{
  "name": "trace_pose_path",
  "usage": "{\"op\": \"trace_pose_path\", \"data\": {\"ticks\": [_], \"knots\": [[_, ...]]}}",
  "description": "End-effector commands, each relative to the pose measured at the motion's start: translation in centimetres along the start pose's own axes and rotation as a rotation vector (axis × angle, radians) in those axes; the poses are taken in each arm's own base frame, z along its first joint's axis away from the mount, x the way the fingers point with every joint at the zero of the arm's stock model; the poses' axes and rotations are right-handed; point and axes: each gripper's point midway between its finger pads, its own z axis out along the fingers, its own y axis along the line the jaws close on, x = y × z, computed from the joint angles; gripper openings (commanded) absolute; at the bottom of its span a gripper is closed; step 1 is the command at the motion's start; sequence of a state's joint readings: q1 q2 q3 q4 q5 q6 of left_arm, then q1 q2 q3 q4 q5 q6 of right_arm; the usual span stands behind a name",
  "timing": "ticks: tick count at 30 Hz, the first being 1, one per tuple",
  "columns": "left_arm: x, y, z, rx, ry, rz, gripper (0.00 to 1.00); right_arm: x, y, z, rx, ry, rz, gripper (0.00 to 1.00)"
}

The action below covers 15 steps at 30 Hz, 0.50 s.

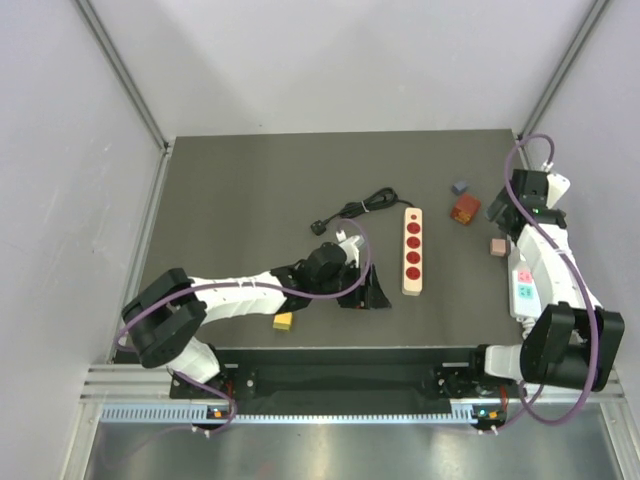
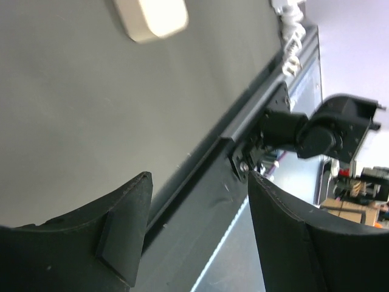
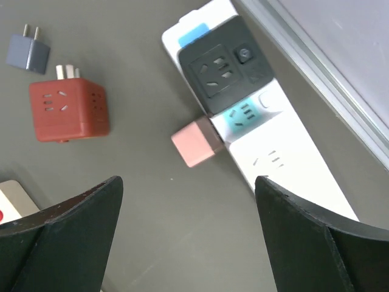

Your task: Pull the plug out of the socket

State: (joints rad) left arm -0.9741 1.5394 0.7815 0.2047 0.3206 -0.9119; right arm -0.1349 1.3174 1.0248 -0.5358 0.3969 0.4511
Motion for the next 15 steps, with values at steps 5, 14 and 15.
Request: {"op": "trace_pose_path", "data": {"ticks": [5,14,15], "knots": [[1.7,-3.8,-1.7,0.039,-0.003,0.072,0.69,0.0,-4.0,-1.3,0.060,0.009,0.120,0.88],[3.6,-3.7,-4.1,0.037,0.009,0.082,0.69,2.2,-10.5,-1.3,0.166,0.002,0.281,0.89],[3.9,-3.3,-4.2,0.033,0.015,0.082,0.70,2.6,-11.3,-1.6,0.176,0.000,0.295,0.89]]}}
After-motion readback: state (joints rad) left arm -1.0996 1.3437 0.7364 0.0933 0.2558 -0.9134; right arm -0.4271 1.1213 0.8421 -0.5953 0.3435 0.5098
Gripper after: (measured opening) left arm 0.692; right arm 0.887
